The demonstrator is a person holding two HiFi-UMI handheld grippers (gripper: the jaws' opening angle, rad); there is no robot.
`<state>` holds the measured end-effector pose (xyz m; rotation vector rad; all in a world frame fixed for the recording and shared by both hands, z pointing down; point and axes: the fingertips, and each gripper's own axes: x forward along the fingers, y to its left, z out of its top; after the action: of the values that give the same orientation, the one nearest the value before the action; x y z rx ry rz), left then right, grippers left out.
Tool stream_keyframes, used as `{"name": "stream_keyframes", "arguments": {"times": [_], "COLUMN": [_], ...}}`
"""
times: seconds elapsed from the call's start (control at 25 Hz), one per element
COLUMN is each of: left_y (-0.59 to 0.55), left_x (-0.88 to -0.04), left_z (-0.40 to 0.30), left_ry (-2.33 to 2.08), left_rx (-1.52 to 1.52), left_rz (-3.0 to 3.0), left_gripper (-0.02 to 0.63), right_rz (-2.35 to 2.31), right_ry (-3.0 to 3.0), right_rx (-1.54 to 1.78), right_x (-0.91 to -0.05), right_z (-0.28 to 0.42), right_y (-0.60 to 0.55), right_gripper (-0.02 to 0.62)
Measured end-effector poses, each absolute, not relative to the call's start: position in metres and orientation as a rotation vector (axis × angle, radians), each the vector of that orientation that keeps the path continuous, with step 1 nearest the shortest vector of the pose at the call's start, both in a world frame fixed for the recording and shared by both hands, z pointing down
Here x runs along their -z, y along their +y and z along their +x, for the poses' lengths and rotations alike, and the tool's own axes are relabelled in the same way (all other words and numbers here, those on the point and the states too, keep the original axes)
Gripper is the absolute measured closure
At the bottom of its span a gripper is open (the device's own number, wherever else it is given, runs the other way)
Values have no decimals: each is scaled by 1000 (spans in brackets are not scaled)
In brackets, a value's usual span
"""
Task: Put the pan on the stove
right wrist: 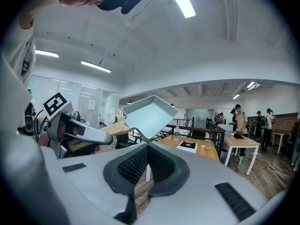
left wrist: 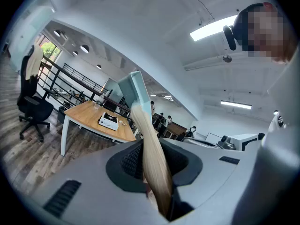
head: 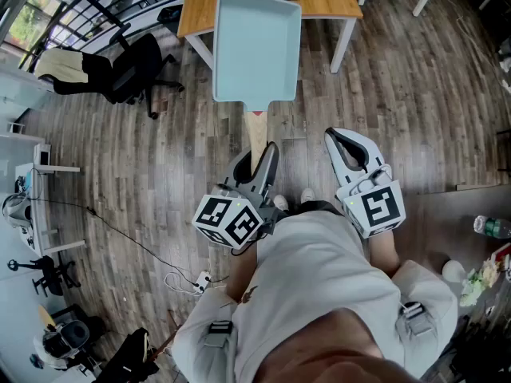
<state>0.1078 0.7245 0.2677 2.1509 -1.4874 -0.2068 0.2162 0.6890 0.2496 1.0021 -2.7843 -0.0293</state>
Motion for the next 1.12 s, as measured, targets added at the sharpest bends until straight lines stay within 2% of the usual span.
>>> {"name": "stream_keyframes", "arguments": {"times": [0.64, 1.12], "left_y": [705, 644], "left_x": [-262, -271], "left_z": [131, 113], "left_ry": [-1541, -1500], "left_rx": [194, 193], "left_rz": [2125, 2131], "left_gripper": [515, 515], "right_rz": [966, 1024], "right_ry": [-2851, -2792], "right_rx": [-40, -31], "right_x": [-247, -249], "right_z": [239, 224], "right_y": [662, 607], "right_gripper": [575, 575]}}
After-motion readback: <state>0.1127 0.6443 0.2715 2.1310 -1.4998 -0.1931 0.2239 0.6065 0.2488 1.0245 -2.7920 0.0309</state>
